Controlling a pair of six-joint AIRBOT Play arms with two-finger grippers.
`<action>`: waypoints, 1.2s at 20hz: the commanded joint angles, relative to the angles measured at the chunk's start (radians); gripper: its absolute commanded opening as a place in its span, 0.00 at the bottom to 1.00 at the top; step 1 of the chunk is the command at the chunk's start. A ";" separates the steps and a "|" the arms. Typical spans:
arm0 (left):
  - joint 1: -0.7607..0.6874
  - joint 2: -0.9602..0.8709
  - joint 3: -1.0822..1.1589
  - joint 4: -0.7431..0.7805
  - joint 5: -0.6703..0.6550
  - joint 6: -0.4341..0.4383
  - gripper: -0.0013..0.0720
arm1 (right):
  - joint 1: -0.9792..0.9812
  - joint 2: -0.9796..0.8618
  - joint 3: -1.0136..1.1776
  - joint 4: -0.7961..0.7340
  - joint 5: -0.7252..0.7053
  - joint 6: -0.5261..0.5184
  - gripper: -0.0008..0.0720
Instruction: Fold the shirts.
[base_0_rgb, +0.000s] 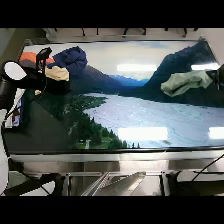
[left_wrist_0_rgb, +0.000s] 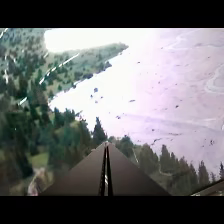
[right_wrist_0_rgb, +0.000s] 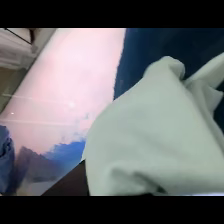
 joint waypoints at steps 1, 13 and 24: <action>-0.014 -0.027 0.077 0.002 -0.019 0.000 0.03 | -0.056 0.018 -0.027 -0.227 0.103 0.174 0.04; -0.013 -0.026 0.084 0.002 -0.071 0.055 0.03 | -0.076 0.365 -0.587 -0.556 -0.035 0.485 0.04; -0.013 -0.026 0.084 0.001 -0.118 0.066 0.03 | -0.077 0.414 -0.618 -0.639 0.050 0.504 0.96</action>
